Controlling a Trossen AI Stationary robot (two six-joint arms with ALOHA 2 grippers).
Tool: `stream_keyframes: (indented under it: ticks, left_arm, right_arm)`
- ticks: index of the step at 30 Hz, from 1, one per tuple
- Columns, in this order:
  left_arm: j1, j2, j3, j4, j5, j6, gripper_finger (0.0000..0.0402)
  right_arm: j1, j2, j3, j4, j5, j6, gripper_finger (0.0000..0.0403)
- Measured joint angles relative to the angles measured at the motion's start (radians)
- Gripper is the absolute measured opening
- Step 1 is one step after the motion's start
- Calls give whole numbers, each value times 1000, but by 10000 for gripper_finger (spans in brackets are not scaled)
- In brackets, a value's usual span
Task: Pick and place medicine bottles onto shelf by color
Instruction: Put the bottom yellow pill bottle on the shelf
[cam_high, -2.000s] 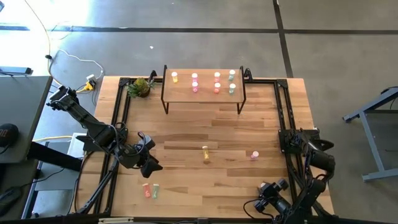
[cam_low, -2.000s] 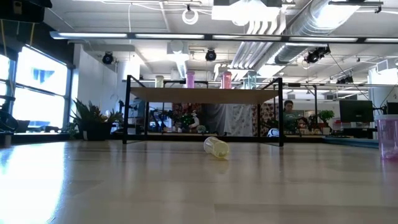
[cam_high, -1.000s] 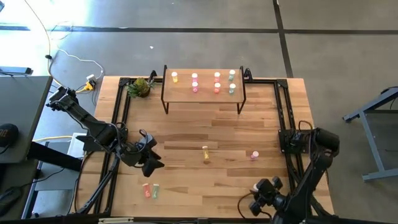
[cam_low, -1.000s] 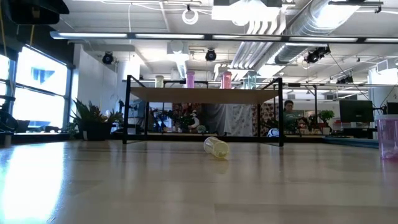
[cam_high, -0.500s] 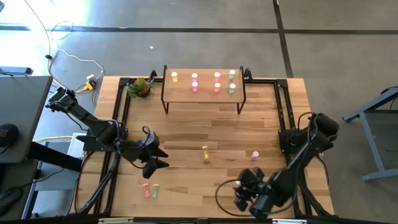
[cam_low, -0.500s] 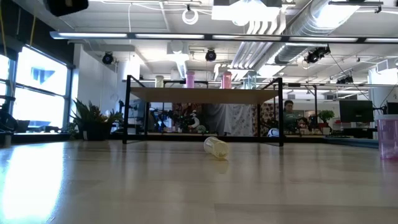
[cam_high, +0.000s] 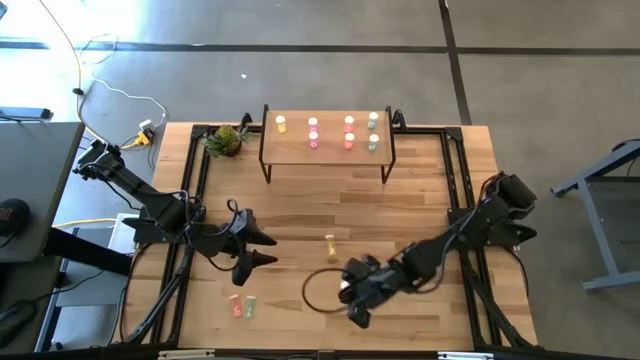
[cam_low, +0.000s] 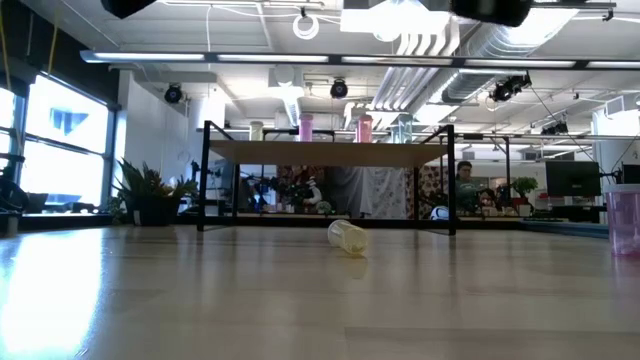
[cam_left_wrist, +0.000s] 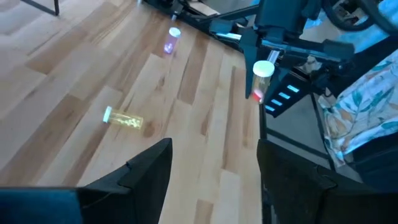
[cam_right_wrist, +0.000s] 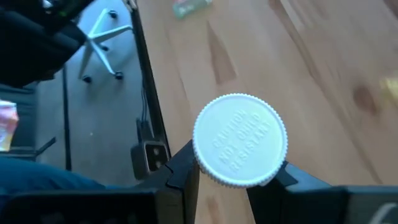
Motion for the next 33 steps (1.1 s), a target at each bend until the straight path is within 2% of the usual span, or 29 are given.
stream_keyframes:
  ticks: [9, 17, 24, 33]
  left_arm:
    - [58, -13, 0, -35, 0, 92, 225]
    - [187, -89, -1, -92, -13, 207, 225]
    - [372, -173, 0, -93, 59, 370, 225]
    - [594, -208, 0, -77, 226, 447, 225]
  right_arm:
    - [-144, 0, 0, 133, -104, -195, 95]
    - [-295, 0, 0, 226, -180, -332, 94]
    - [-443, 1, 0, 277, -258, -431, 94]
    - [-600, 1, 0, 471, -375, -477, 94]
